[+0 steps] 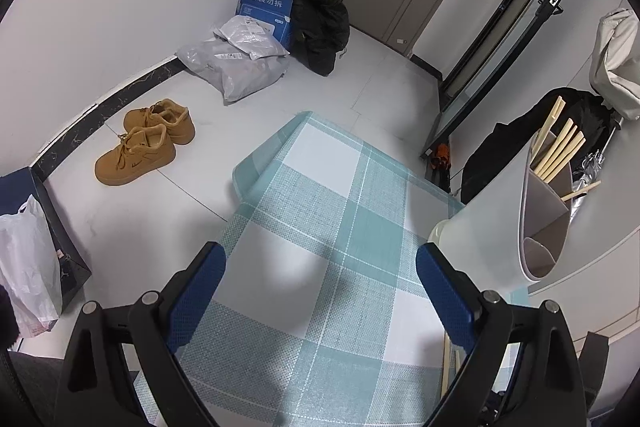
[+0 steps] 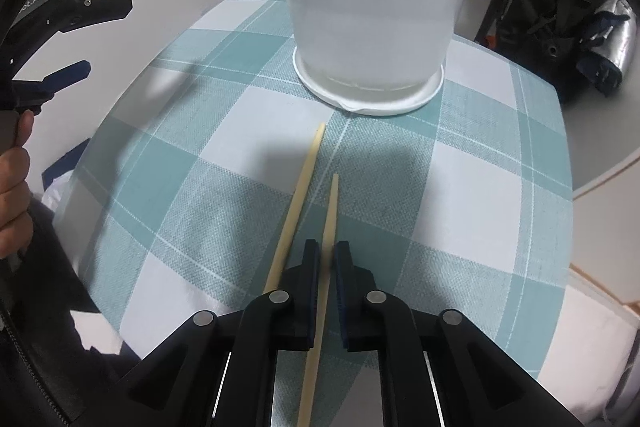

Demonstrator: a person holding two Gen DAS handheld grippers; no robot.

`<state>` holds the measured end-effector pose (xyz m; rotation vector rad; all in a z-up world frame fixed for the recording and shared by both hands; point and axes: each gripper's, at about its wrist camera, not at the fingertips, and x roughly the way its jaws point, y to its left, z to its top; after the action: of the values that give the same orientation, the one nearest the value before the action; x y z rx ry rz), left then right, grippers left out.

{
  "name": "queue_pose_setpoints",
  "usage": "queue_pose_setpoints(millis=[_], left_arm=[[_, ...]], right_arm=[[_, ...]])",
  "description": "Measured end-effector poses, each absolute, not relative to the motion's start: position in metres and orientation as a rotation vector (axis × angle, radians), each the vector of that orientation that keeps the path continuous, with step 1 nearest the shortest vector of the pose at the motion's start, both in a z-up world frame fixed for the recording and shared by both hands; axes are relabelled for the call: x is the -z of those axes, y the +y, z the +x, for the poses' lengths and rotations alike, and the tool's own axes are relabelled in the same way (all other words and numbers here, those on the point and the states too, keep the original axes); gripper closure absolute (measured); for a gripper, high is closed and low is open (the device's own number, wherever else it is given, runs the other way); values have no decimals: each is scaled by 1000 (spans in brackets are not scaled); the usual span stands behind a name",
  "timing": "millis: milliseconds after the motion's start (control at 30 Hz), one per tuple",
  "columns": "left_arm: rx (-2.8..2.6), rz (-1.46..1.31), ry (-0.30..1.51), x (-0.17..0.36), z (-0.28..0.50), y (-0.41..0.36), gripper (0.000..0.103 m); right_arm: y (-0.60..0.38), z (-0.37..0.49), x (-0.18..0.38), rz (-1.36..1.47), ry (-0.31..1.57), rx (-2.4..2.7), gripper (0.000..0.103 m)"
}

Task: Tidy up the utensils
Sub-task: 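Pinch one chopstick with the right gripper while the left gripper pinches the other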

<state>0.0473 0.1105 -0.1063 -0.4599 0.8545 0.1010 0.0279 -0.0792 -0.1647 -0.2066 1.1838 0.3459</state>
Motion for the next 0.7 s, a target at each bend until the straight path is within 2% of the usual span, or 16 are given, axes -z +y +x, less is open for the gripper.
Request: queue_pose_setpoints(millis=[267,333,367,400,567,700], left_arm=[[-93,-454,859,105,44,111,10],[-61,-450,865,104,44,109,10],[-59,-436,867,104,44,107,10],[-51,-413,878,105,44,103,10],[93,-372,994,119,49,75,10],[178,-249,1028,123,42,42,10]], right_arm=[[-65,52,169,-252,1164,-343,90],[-64,58,170,-228,1159,-343,93],[-65,61,170,-214,1155,-338,100],[-66,61,170,-204,1154,-335,100],[-85,63,158,-78,1095,-327,100],[-125,62,135,137,985,-301,100]])
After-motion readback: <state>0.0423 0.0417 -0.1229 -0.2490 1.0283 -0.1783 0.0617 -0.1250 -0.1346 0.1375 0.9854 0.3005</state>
